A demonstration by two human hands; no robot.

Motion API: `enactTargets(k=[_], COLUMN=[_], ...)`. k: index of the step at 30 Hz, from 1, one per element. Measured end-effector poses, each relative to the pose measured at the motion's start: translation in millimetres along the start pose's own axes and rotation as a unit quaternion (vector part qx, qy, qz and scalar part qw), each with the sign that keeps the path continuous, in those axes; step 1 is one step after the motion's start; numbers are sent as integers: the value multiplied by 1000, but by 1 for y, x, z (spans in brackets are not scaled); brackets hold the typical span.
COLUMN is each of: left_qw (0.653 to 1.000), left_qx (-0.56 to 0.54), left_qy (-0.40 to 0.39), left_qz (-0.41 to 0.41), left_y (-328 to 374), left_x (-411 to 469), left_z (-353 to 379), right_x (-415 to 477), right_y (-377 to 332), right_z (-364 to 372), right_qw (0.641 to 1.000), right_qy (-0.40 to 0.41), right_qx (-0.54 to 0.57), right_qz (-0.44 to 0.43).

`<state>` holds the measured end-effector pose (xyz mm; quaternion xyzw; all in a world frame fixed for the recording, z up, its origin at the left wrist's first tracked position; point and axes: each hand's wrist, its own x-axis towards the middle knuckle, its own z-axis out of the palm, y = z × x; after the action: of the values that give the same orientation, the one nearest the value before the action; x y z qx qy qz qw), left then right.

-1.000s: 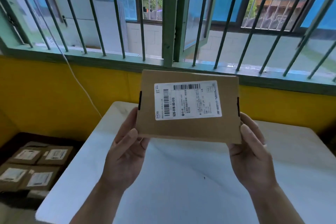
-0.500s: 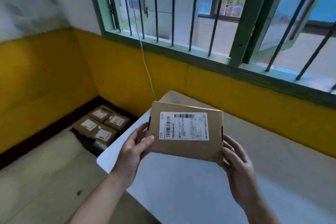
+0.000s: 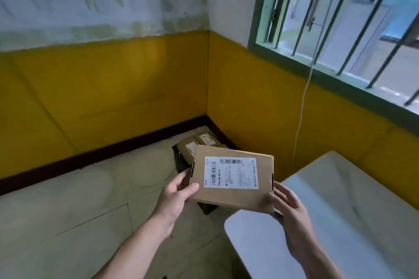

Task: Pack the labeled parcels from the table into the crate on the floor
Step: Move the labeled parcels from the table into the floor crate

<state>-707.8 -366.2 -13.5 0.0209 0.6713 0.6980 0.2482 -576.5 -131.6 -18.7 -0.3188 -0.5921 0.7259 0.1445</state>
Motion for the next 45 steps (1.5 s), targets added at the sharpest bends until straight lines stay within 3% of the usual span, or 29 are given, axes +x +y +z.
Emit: enactTargets(k=[9,18,29,36,45], left_qw=[999,997,982,958,892], left_qx=[13,41,110,166,289], left_qy=[35,-3,-22,-88,-192], left_qz=[-39,-73,-154,-216,-289], left_y=[30,45,76,41,-52], left_x=[142,312,512,620,739], left_z=[-121,-139,-152,-165,-194], right_x=[109,246,415,469,514], right_y=[9,18,16,56,169], right_z=[158,215,281,326,408], right_qw=[999,997,986,959,889], right_qy=[5,50,95,203,363], right_qx=[-17,7,15,33,79], right_qz=[36,53,138,197,266])
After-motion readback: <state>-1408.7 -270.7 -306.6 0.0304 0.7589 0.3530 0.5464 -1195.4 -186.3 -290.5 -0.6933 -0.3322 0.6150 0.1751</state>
